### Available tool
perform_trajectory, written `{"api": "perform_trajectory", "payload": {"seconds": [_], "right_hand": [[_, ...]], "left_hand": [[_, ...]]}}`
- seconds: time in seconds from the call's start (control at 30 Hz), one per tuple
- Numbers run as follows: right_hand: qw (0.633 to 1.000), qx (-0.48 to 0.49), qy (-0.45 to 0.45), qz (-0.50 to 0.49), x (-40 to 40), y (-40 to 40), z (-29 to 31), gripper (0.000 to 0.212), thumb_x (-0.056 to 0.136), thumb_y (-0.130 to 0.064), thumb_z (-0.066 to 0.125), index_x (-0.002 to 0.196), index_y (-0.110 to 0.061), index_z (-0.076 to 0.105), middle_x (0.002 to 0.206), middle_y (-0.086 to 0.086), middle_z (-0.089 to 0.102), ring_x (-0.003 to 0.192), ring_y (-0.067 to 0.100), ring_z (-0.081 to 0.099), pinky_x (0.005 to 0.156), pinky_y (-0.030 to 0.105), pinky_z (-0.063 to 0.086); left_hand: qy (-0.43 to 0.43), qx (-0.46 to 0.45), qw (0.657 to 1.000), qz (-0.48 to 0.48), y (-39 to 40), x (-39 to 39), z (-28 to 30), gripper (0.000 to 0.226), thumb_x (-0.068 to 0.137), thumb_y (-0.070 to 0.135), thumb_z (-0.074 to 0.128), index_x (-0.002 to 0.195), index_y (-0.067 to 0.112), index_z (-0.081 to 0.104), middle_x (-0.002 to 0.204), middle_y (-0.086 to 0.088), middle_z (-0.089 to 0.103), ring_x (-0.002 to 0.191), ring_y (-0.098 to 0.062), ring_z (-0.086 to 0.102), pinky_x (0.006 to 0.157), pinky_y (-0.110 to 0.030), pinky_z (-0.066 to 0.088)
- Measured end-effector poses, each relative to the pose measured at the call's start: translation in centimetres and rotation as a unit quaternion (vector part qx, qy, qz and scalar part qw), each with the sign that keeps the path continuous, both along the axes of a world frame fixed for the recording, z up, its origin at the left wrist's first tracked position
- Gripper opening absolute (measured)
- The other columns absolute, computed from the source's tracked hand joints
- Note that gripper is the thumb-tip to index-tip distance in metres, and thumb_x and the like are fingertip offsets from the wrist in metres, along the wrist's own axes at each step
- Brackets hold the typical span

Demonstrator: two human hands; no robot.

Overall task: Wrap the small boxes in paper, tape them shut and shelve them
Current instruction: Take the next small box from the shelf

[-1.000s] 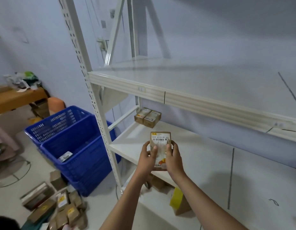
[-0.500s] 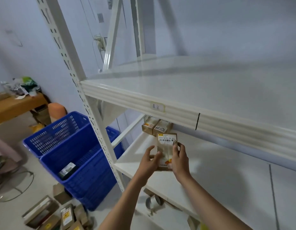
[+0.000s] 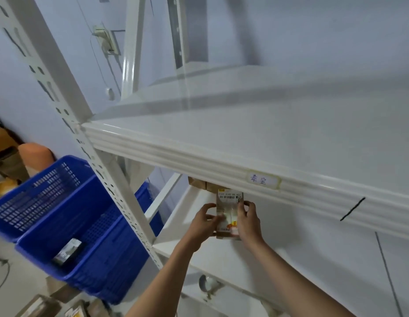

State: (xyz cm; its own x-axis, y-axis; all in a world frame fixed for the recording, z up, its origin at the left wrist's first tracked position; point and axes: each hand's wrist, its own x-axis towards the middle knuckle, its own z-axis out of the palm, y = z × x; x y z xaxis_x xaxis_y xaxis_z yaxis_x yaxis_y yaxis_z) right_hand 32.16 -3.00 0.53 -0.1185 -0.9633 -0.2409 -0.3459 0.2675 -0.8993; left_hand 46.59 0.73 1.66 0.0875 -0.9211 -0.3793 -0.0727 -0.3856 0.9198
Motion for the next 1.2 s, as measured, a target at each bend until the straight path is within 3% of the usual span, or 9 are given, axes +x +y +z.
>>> {"api": "perform_trajectory", "payload": {"seconds": [0.1,0.23,0.33,0.5,0.63,0.73,0.83,0.97,1.2], "right_hand": [[1.000,0.024,0.013,-0.011,0.9,0.7,-0.3,0.036,0.104,-0.052,0.034,0.120,-0.021,0.041,0.099,0.005,0.067,0.081,0.025,0.069,0.072,0.039,0.058],[0.993,0.094,0.066,0.014,1.7,2.0,-1.9,0.044,0.101,-0.047,0.043,0.131,-0.016,0.042,0.123,0.011,0.060,0.101,0.028,0.065,0.085,0.042,0.057],[0.985,0.154,0.076,0.023,1.8,3.1,-2.7,0.067,0.087,-0.047,0.061,0.143,-0.019,0.036,0.135,0.011,0.044,0.118,0.028,0.055,0.095,0.040,0.054],[0.989,0.135,0.027,0.057,1.9,3.8,-3.1,0.085,0.080,-0.035,0.073,0.148,-0.031,0.023,0.135,0.000,0.053,0.119,0.018,0.056,0.102,0.036,0.050],[0.971,0.018,0.202,0.123,1.9,4.7,-3.3,0.086,0.089,-0.030,0.062,0.159,-0.026,0.011,0.156,0.006,0.031,0.139,0.025,0.039,0.113,0.039,0.039],[0.918,-0.015,0.343,0.199,1.3,5.9,-4.3,0.071,0.104,-0.031,0.040,0.161,-0.017,0.002,0.168,0.000,-0.008,0.155,0.022,0.004,0.126,0.040,0.010],[0.891,-0.010,0.394,0.224,1.3,6.3,-5.5,0.070,0.107,-0.036,0.033,0.160,-0.016,-0.008,0.166,-0.001,-0.020,0.155,0.019,-0.009,0.126,0.039,-0.002],[0.878,0.000,0.424,0.222,1.5,4.8,-5.9,0.073,0.106,-0.030,0.034,0.158,-0.012,-0.014,0.165,0.004,-0.024,0.154,0.022,-0.015,0.126,0.041,-0.005],[0.877,0.012,0.425,0.223,1.0,0.2,-6.0,0.074,0.105,-0.028,0.035,0.158,-0.007,-0.012,0.166,0.010,-0.018,0.154,0.025,-0.013,0.126,0.042,-0.005]], "left_hand": [[-0.013,0.006,0.999,-0.028,-0.6,1.2,-0.9,0.041,0.097,0.027,0.064,0.135,0.025,0.050,0.106,-0.011,0.070,0.092,-0.022,0.074,0.078,-0.041,0.063],[-0.075,0.030,0.995,-0.064,-0.8,2.3,-2.3,0.032,0.097,0.024,0.061,0.129,0.027,0.054,0.098,-0.009,0.073,0.086,-0.023,0.074,0.074,-0.046,0.062],[-0.089,0.035,0.991,-0.095,-0.6,2.4,-3.4,0.035,0.096,0.018,0.058,0.130,0.023,0.054,0.099,-0.009,0.072,0.087,-0.029,0.072,0.073,-0.046,0.062],[-0.181,-0.029,0.966,-0.183,0.1,2.1,-3.8,0.059,0.093,0.015,0.060,0.148,0.017,0.040,0.129,-0.010,0.063,0.114,-0.027,0.062,0.095,-0.036,0.053],[-0.285,-0.154,0.915,-0.241,0.9,2.5,-4.6,0.062,0.091,0.011,0.057,0.150,0.007,0.037,0.147,-0.011,0.044,0.133,-0.029,0.047,0.107,-0.022,0.032],[-0.378,-0.244,0.852,-0.267,1.6,2.9,-7.2,0.058,0.097,0.032,0.032,0.149,0.008,0.041,0.155,-0.012,0.039,0.144,-0.029,0.035,0.121,-0.030,0.022],[-0.486,-0.240,0.772,-0.332,1.7,2.9,-9.5,0.075,0.094,0.046,0.003,0.154,0.015,0.036,0.167,-0.004,0.012,0.155,-0.024,0.003,0.126,-0.039,-0.002],[-0.526,-0.222,0.748,-0.338,0.7,1.9,-8.3,0.087,0.082,0.048,-0.010,0.161,0.016,0.012,0.168,-0.002,-0.001,0.154,-0.023,-0.010,0.121,-0.046,-0.015],[-0.565,-0.218,0.724,-0.331,-3.7,1.4,-8.5,0.090,0.079,0.050,-0.013,0.161,0.019,0.010,0.168,0.000,-0.001,0.154,-0.019,-0.011,0.115,-0.047,-0.027]]}}
